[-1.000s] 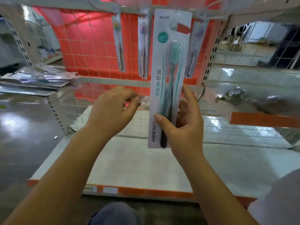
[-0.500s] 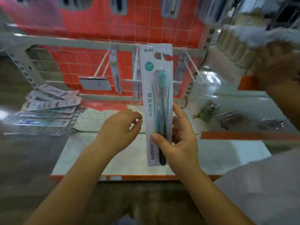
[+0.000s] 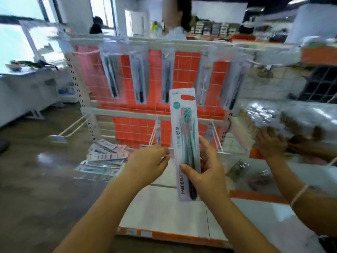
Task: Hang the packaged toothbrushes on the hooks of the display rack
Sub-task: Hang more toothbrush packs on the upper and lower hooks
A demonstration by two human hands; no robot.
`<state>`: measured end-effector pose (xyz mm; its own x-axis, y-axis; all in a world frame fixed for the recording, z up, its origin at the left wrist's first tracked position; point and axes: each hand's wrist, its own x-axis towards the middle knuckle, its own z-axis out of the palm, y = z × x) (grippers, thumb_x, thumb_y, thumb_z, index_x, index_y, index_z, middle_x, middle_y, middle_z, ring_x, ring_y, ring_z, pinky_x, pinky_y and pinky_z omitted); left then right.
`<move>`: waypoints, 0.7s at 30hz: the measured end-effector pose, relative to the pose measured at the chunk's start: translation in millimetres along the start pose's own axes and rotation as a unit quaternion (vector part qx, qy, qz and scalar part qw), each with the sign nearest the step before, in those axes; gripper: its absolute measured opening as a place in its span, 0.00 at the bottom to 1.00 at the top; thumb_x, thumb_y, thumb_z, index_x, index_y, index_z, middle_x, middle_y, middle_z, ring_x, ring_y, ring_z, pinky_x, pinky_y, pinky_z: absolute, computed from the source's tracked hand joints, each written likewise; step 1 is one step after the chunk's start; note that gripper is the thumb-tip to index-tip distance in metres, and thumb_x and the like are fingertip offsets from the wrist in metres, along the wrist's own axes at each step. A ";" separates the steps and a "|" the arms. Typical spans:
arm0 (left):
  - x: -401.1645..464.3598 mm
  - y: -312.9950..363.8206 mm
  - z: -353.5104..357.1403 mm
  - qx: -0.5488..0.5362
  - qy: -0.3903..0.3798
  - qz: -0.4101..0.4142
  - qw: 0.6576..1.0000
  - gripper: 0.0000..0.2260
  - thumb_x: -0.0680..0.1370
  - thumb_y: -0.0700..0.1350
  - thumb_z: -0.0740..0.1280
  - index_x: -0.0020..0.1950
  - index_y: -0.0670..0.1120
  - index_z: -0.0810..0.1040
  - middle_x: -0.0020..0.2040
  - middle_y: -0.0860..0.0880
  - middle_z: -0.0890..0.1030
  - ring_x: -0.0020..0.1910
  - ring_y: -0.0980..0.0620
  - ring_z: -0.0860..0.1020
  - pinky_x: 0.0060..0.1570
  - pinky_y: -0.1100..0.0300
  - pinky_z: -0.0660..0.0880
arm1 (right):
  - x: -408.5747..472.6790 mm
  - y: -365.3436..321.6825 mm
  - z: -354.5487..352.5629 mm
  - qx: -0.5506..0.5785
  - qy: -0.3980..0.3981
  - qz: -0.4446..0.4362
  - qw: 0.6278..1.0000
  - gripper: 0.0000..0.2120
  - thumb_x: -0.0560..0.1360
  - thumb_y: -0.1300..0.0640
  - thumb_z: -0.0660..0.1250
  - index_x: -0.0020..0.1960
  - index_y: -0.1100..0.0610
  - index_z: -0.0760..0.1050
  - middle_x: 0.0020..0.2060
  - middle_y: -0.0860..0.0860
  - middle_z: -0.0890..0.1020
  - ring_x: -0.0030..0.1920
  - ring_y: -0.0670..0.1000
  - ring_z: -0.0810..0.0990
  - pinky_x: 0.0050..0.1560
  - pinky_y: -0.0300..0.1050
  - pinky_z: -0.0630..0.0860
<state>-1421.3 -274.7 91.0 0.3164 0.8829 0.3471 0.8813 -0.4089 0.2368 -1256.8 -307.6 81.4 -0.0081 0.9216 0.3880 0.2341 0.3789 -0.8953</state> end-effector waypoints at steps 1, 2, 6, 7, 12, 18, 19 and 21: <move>0.2 -6.4 -8.9 0.004 -0.005 -0.004 1.000 0.15 0.79 0.50 0.55 0.56 0.47 0.78 0.49 0.48 0.81 0.49 0.47 0.78 0.47 0.55 0.72 | 1.6 -5.4 5.7 0.002 -0.001 0.003 1.000 0.35 0.69 0.69 0.71 0.62 0.37 0.62 0.51 0.38 0.75 0.52 0.39 0.77 0.51 0.32 0.77; 0.2 -13.8 -16.1 0.003 -0.008 -0.006 1.000 0.12 0.79 0.48 0.57 0.56 0.46 0.78 0.49 0.48 0.80 0.49 0.48 0.77 0.47 0.56 0.72 | 4.6 -9.8 12.1 0.007 0.001 0.011 1.000 0.34 0.69 0.69 0.71 0.63 0.40 0.64 0.50 0.39 0.76 0.51 0.39 0.77 0.49 0.30 0.77; -7.6 -51.3 -32.6 0.006 -0.025 -0.029 0.999 0.11 0.79 0.47 0.59 0.55 0.46 0.78 0.48 0.49 0.80 0.48 0.50 0.77 0.46 0.58 0.71 | 19.3 -14.7 40.1 0.037 0.010 0.061 0.997 0.32 0.70 0.69 0.70 0.67 0.48 0.64 0.50 0.44 0.76 0.51 0.44 0.78 0.43 0.28 0.77; -10.9 -61.7 -34.5 0.001 -0.028 -0.036 0.999 0.11 0.79 0.47 0.59 0.55 0.46 0.78 0.48 0.50 0.80 0.47 0.51 0.77 0.46 0.59 0.71 | 23.5 -14.6 48.4 0.031 0.012 0.069 0.997 0.32 0.70 0.69 0.70 0.68 0.50 0.64 0.52 0.45 0.76 0.50 0.42 0.77 0.42 0.28 0.77; -24.0 -106.6 -43.5 0.003 -0.054 -0.067 0.996 0.11 0.79 0.48 0.59 0.57 0.48 0.78 0.51 0.52 0.80 0.47 0.53 0.77 0.47 0.59 0.74 | 37.5 -13.0 87.2 0.010 0.018 0.120 0.993 0.32 0.70 0.70 0.70 0.69 0.55 0.65 0.52 0.46 0.75 0.42 0.35 0.74 0.34 0.27 0.75; -40.7 -157.4 -46.2 0.027 -0.078 -0.082 0.993 0.11 0.79 0.46 0.58 0.57 0.47 0.78 0.53 0.49 0.80 0.51 0.50 0.77 0.46 0.59 0.71 | 39.4 -4.4 127.9 0.006 0.037 0.170 0.985 0.29 0.70 0.70 0.71 0.67 0.55 0.66 0.57 0.54 0.77 0.49 0.51 0.77 0.48 0.47 0.78; -42.8 -162.1 -46.7 0.029 -0.076 -0.080 0.994 0.11 0.79 0.46 0.58 0.57 0.47 0.77 0.54 0.49 0.80 0.51 0.50 0.77 0.46 0.60 0.70 | 38.7 -4.4 132.8 0.007 0.040 0.174 0.984 0.30 0.70 0.70 0.70 0.67 0.54 0.66 0.56 0.53 0.77 0.50 0.51 0.77 0.49 0.49 0.77; -44.8 -169.9 -47.5 0.032 -0.070 -0.078 0.994 0.12 0.79 0.46 0.58 0.58 0.46 0.77 0.55 0.49 0.80 0.53 0.50 0.76 0.48 0.60 0.70 | 37.2 -5.7 139.4 0.001 0.038 0.176 0.984 0.29 0.70 0.70 0.70 0.67 0.54 0.65 0.54 0.51 0.76 0.49 0.50 0.76 0.51 0.51 0.77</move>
<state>-1601.8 -255.7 78.3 0.2160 0.9598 0.1794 0.9424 -0.2530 0.2188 -1394.0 -263.8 70.4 0.1447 0.9870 0.0697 0.2072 0.0387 -0.9775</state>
